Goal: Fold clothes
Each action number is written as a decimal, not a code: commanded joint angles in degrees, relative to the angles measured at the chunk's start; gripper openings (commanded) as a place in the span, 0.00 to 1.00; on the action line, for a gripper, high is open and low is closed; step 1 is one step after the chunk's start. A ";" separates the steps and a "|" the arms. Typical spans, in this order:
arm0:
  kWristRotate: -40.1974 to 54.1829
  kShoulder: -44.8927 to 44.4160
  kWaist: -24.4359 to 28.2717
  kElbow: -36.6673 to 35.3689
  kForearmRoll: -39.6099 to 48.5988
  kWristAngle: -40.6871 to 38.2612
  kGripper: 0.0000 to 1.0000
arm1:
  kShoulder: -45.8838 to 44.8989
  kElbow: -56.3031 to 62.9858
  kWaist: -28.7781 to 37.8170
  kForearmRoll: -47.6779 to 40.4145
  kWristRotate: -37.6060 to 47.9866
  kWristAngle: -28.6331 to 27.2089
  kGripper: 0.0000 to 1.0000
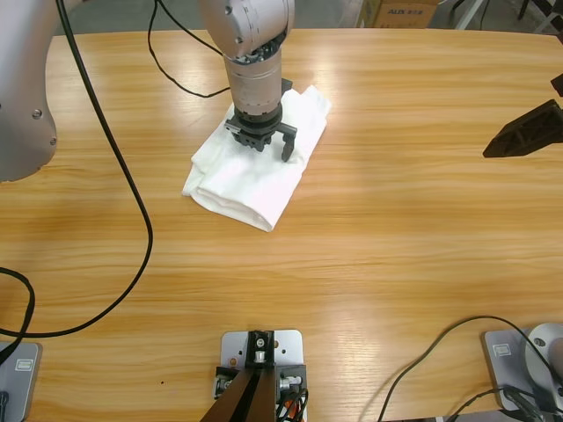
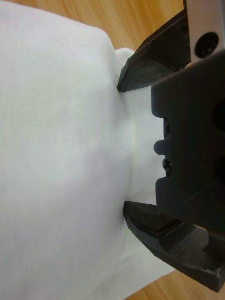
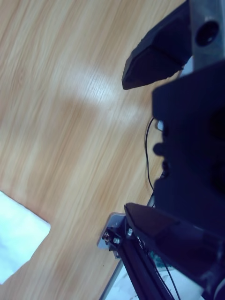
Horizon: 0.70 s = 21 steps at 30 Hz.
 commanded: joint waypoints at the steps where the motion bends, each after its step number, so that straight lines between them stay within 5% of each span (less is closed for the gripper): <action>1: -2.05 3.23 -0.25 6.76 8.83 2.28 0.91 | -0.34 -0.22 -0.70 0.58 -1.01 0.68 1.00; 9: -3.45 -1.11 4.38 15.58 8.79 7.18 0.91 | -0.43 -0.45 -0.70 0.63 -1.01 1.19 1.00; 21: -4.16 -7.20 18.91 23.77 8.56 8.78 0.91 | -0.48 -0.48 -0.70 0.46 -1.18 1.42 1.00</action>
